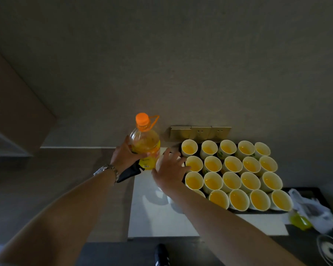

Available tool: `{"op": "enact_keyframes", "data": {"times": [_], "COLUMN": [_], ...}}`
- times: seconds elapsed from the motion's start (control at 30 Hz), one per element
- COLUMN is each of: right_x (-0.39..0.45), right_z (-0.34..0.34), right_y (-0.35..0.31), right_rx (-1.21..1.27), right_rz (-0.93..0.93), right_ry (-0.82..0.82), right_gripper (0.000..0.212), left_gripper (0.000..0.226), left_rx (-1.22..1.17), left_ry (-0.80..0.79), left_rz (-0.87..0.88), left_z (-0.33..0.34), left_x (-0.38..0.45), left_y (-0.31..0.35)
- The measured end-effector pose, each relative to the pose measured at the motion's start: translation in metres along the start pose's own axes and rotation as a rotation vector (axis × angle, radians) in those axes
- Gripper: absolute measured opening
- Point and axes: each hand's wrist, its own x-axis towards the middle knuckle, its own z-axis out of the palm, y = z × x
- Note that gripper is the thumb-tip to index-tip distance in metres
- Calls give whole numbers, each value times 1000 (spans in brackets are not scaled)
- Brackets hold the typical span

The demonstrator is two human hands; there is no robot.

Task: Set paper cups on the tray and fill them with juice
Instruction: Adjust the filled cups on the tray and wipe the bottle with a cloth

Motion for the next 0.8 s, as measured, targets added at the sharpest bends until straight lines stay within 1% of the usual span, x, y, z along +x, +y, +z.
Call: {"op": "enact_keyframes", "data": {"times": [0.13,0.33,0.5,0.63,0.8], "right_x": [-5,-20,-30,-35,-36], "right_z": [0,3,5,4,1], "right_y": [8,11,16,20,20], "right_rx": [42,44,35,63,51], "right_rz": [-12,4,-19,-8,-7], "right_ry": [46,36,43,53,28], "right_gripper": [99,99,112,116,108], "left_gripper": [110,107,107,102,109], "left_rx": [7,23,-17,-50,-74], "left_ry": [-25,-82,-132,-191,-218], "left_rz": [20,56,89,89,88], "left_z": [8,23,38,46,53], "left_x": [-1,0,-2,3,7], "left_y": [9,22,32,40,45]}}
